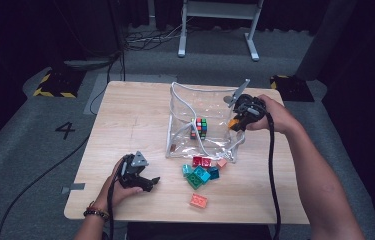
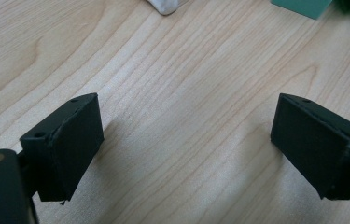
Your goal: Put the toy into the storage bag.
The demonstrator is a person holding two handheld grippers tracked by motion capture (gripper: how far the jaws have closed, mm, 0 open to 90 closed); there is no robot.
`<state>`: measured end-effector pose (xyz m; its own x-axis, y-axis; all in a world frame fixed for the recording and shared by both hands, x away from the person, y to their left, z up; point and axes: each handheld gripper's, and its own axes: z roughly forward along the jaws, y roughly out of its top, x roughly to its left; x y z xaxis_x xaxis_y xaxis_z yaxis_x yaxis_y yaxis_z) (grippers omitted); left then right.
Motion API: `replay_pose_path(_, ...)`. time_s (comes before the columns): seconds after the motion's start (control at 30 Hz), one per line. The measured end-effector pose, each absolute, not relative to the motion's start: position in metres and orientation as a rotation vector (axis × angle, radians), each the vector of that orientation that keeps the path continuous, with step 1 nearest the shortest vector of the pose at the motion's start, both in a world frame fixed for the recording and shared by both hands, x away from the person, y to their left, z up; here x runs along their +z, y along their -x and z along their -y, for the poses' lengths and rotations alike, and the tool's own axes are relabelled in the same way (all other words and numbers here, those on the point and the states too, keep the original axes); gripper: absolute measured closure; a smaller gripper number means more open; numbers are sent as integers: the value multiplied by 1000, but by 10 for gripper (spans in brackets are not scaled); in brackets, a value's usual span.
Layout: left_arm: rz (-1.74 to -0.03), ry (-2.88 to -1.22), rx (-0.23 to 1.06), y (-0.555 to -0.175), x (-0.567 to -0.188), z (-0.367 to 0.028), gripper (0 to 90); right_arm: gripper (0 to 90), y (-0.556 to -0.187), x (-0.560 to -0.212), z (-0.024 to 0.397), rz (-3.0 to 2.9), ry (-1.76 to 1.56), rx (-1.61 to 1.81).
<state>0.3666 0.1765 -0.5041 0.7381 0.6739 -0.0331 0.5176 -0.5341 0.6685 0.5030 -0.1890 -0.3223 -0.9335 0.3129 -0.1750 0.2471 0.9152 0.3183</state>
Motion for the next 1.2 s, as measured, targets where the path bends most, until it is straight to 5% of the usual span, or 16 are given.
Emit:
replay_pose_path(0.6,-893,-2260,300,-367,-504,-176,95,491,-490,-316,209,-2753,-477,728)
replay_pose_path(1.2,-893,-2261,300,-367,-504,-177,96,438,-438,-305,269,-2384,-613,1169)
